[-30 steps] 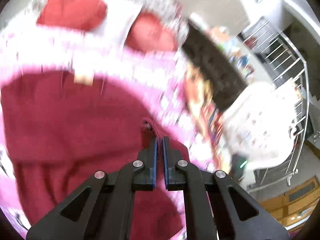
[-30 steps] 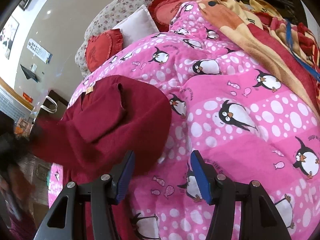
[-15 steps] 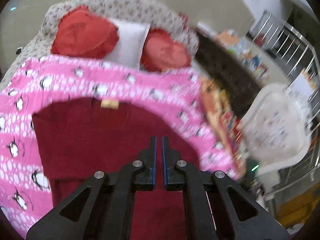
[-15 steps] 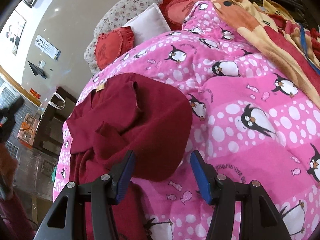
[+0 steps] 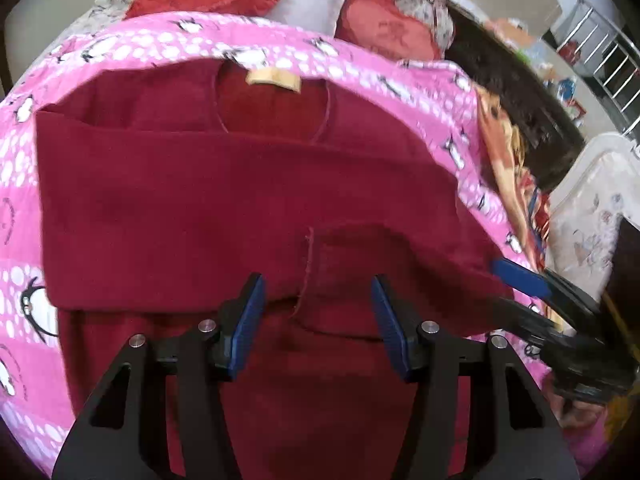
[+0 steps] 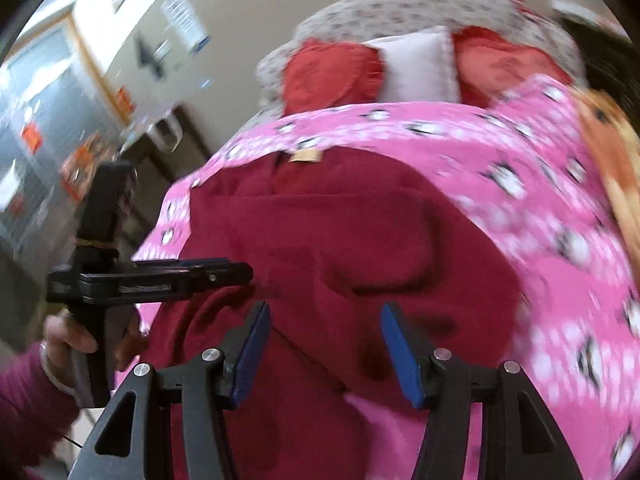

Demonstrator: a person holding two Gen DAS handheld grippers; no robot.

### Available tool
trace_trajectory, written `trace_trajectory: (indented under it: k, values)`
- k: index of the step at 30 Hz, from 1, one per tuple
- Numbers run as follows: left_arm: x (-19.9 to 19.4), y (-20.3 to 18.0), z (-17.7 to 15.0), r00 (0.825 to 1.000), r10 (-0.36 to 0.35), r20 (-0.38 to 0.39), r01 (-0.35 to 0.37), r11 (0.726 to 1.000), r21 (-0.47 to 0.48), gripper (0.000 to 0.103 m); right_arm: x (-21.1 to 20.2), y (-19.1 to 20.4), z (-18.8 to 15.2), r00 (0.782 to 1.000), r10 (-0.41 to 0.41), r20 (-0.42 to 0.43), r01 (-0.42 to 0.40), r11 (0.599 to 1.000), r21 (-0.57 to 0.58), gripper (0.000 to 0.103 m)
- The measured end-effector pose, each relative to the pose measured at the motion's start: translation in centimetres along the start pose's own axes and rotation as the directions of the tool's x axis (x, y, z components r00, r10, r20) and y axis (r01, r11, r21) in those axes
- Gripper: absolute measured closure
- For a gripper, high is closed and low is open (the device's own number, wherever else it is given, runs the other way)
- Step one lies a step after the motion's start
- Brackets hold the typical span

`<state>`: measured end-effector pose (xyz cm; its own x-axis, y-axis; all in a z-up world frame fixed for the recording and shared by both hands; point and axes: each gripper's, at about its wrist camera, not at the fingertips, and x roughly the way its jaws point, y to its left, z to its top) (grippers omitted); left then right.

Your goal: Fold small clothes

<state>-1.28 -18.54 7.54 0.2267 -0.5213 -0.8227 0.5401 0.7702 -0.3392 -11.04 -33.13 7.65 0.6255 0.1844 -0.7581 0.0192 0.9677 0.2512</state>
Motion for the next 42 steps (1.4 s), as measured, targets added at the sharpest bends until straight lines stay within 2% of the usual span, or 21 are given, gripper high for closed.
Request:
trace_trajectory:
  k: [2,4,5,6,7,8,11,15,17,20,22,27,30,33,36,39,42]
  values:
    - [-1.0,0.5,-0.1,1.000,0.008,0.023,-0.009,1.000,0.019,0.049,2.9,0.5,1.1,0.999,0.003,-0.054,-0.006,0.999,-0.053,0.048]
    - [-1.5,0.9,-0.3,1.000,0.000,0.013,-0.001,0.999,0.039,0.046,5.9,0.7,1.7,0.992,0.023,-0.126,-0.035,0.995,-0.091,0.051]
    - [-1.6,0.9,-0.4,1.000,-0.008,0.008,0.008,0.999,0.045,0.046,7.5,0.9,1.7,0.986,0.016,-0.169,-0.038,0.991,-0.125,0.069]
    - [-1.8,1.0,-0.5,1.000,-0.024,0.003,0.024,0.998,0.053,0.046,8.4,1.0,1.7,0.982,-0.011,-0.187,-0.018,0.988,-0.155,0.082]
    - [-1.9,1.0,-0.5,0.999,-0.044,0.002,0.043,0.997,0.059,0.046,8.7,0.7,1.7,0.982,-0.040,-0.183,0.009,0.986,-0.167,0.092]
    - [-2.1,1.0,-0.6,0.997,-0.073,0.005,0.072,0.995,0.066,0.045,8.3,0.2,1.8,0.986,-0.011,-0.168,-0.012,0.991,-0.132,0.096]
    - [-2.6,0.7,-0.6,0.984,-0.174,0.031,0.170,0.981,0.091,0.031,5.2,-1.5,2.4,0.981,0.165,-0.102,-0.166,0.986,-0.007,0.097]
    - [-2.6,-0.5,0.2,0.952,-0.302,0.047,0.295,0.948,0.117,0.029,2.0,-1.6,2.9,0.965,0.259,-0.038,-0.259,0.966,0.006,0.097]
    - [-2.6,-0.9,0.6,0.946,-0.322,0.047,0.314,0.941,0.128,0.029,0.8,-1.6,3.1,0.955,0.295,-0.010,-0.295,0.955,0.012,0.097]
    - [-2.9,-1.0,1.1,0.952,-0.297,0.073,0.284,0.947,0.149,0.029,-0.6,-0.6,3.2,0.940,0.341,0.002,-0.341,0.940,-0.020,0.097]
    - [-3.3,-0.8,1.4,0.948,-0.307,0.086,0.292,0.944,0.153,0.029,-1.0,0.5,3.1,0.939,0.345,-0.002,-0.345,0.938,-0.042,0.097]
    - [-4.7,-0.7,1.4,0.935,-0.339,0.101,0.310,0.923,0.229,0.029,-2.0,1.2,2.9,0.924,0.382,-0.004,-0.382,0.923,-0.045,0.097]
    - [-5.0,0.4,1.5,0.931,-0.348,0.113,0.322,0.926,0.198,0.029,-2.3,1.4,3.6,0.927,0.375,0.006,-0.374,0.925,-0.058,0.097]
    - [-5.5,1.6,1.5,0.933,-0.336,0.129,0.316,0.936,0.157,0.029,-3.8,2.1,6.0,0.943,0.332,0.034,-0.326,0.937,-0.124,0.097]
    - [-6.5,2.2,1.0,0.935,-0.322,0.152,0.300,0.942,0.151,0.029,-6.1,3.2,9.6,0.946,0.313,0.081,-0.292,0.934,-0.206,0.097]
    - [-7.9,3.4,0.4,0.929,-0.318,0.192,0.294,0.945,0.143,0.029,-8.2,4.9,13.0,0.938,0.329,0.112,-0.287,0.914,-0.286,0.097]
    - [-9.3,4.9,-0.2,0.920,-0.315,0.232,0.298,0.948,0.109,0.028,-8.7,7.4,15.6,0.928,0.358,0.101,-0.300,0.881,-0.367,0.097]
